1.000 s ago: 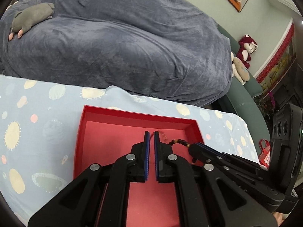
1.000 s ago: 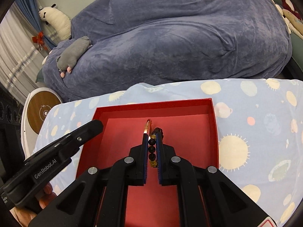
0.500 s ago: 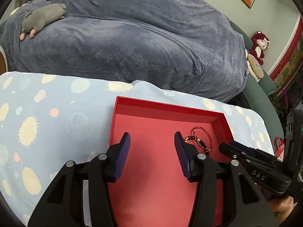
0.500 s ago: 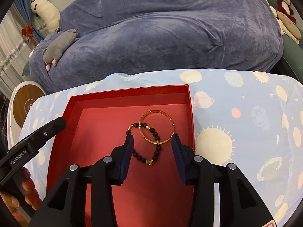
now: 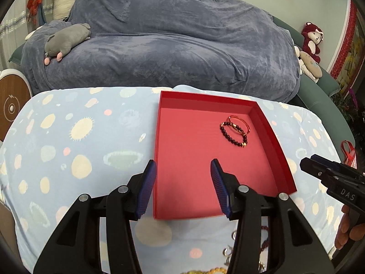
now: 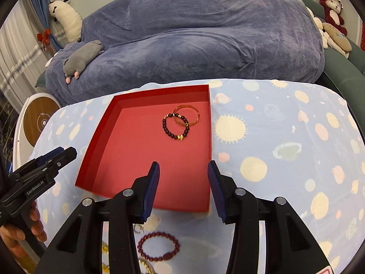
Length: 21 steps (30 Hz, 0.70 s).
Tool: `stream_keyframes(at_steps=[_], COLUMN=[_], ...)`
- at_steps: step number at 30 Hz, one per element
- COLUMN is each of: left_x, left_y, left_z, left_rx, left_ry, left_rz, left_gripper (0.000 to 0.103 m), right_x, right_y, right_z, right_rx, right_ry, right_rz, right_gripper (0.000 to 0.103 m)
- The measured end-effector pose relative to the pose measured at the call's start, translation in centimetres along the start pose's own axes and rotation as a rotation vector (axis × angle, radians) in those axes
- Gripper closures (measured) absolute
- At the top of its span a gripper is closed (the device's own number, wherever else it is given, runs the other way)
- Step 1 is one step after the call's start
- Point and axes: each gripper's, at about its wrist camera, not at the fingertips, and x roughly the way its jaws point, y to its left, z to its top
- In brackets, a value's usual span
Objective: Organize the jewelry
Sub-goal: 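Move both tools back over the remaining jewelry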
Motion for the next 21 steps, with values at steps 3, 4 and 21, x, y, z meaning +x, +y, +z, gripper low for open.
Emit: stream_keyframes(at_steps=[3, 4, 21], left_x=[-1.6, -2.0, -4.5], left_y=[0.1, 0.0, 1.6], left_z=[-2.7, -3.7, -16.3], left_rx=[0.015, 0.021, -0.14], left_ry=[0.015, 0.02, 0.121], left_rz=[0.033, 0.046, 0.103], left_gripper=[0.056, 0.056, 0.056], right_x=[-2.0, -2.5, -5.7], right_y=[0.5, 0.6, 1.9], right_z=[-2.9, -3.9, -19.1], right_rx=[-0.018, -0.022, 0.008], right_ry=[0.001, 0.001, 0.133], right_rz=[-0.009, -0.015, -0.008], right_gripper=[0.06, 0.06, 0.06])
